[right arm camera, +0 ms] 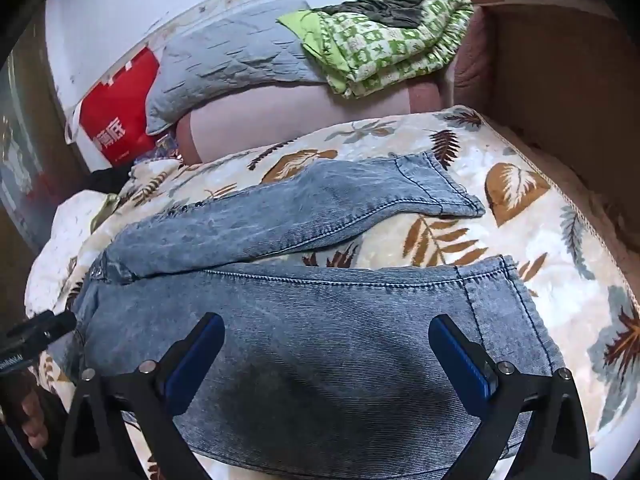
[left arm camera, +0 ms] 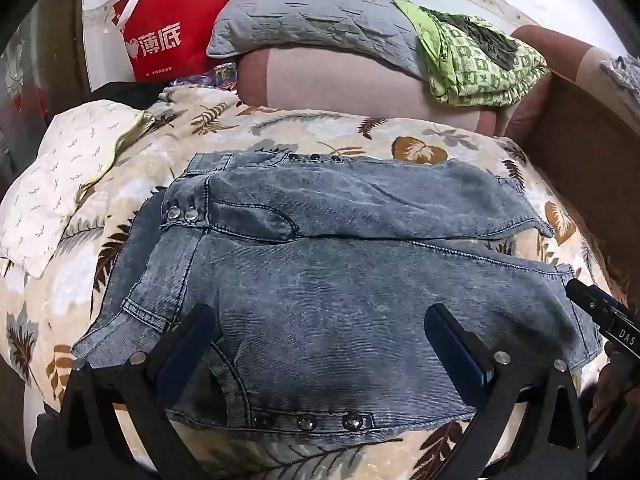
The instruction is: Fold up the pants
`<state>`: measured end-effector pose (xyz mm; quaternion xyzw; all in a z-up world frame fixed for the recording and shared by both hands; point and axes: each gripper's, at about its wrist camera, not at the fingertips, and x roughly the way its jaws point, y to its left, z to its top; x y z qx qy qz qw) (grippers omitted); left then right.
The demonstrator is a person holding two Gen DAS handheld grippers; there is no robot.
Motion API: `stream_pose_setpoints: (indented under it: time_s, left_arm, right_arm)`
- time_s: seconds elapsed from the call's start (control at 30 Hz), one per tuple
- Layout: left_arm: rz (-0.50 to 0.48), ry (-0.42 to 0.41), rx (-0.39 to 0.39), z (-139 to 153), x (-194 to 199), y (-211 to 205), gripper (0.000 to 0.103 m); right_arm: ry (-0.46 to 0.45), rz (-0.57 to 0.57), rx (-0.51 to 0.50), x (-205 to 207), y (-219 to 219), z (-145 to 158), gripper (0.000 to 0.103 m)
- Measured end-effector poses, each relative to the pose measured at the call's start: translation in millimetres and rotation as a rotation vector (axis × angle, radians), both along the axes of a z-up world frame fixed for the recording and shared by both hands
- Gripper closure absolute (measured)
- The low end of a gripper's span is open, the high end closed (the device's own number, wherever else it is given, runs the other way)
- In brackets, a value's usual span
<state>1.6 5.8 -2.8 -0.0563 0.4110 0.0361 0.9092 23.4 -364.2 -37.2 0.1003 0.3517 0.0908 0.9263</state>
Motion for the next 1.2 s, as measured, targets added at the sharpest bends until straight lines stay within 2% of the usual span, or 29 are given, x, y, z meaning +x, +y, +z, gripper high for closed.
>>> stream_pose_setpoints:
  time_s: [0.07,0.27,1.2]
  left_arm:
    - [-0.005,0.003,0.002,1,2,-2,0.000]
    - [-0.009,0.000,0.004,-1,0,-4,0.000]
    - [-0.010,-0.002,-0.005,-1,-3,-1,0.000]
  right_arm:
    - [0.005,-0.006,0.006,16,16,15,0.000]
    - [-0.002,0.009,-0.012,27,40,25,0.000]
    - [-0.007,0.014,-0.008,26,38,24,0.000]
